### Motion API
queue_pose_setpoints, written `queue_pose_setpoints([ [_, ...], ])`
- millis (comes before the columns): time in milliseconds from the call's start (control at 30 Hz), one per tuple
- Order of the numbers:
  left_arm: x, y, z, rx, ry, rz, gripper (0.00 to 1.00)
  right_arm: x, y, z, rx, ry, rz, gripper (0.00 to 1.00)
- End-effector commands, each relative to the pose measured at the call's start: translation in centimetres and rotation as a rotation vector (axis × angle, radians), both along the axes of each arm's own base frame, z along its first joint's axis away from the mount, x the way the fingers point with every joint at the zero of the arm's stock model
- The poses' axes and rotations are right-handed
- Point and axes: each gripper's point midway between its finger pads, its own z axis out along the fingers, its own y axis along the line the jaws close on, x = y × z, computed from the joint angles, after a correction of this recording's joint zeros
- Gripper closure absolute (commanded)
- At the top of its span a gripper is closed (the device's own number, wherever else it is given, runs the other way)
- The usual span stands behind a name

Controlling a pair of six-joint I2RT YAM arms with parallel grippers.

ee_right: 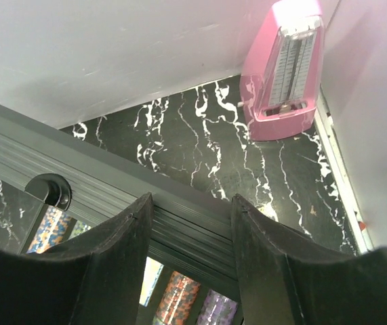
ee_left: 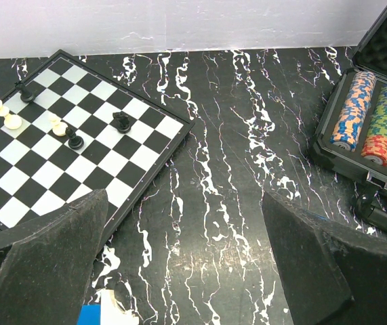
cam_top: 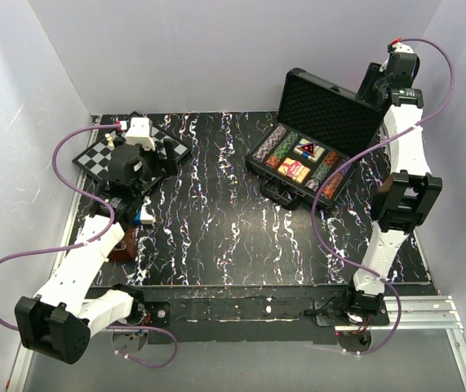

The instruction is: Pack up texas hold em set

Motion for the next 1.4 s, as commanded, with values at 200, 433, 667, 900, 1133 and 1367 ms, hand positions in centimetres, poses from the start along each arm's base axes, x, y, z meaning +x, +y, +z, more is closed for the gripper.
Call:
queue_pose_setpoints([
  [200, -0.2, 0.1, 0.4, 0.000, -0.013, -0.002, 0.02, -4.0, 4.4, -1.6, 0.100, 0.085, 0.067, 0.47],
  [433, -0.2, 0.0, 0.5, 0.000, -0.015, -0.004, 0.02, -6.2, 5.8, -1.9, 0.138, 0.095, 0.050, 0.48],
  [667, -0.3, 0.1, 0.7, 0.000, -0.021, -0.001, 0.02, -8.9, 8.7, -3.8, 0.143, 0.153, 0.065, 0.49],
  [900, -0.3, 0.1, 0.8, -0.007, -0.024, -0.004, 0.02, -13.2, 11.9, -2.7, 0.115, 0.146, 0.129, 0.48],
  [1133, -0.3, -0.2, 0.8, -0.013, -0.023, -0.014, 0.02, -15.5, 13.1, -1.3, 0.093, 0.119, 0.193, 0.44],
  [1367, -0.4, -0.3, 0.8, -0.017, -0.024, -0.018, 0.02, -15.4, 13.7, -4.2, 0.062, 0.210, 0.246, 0.44],
])
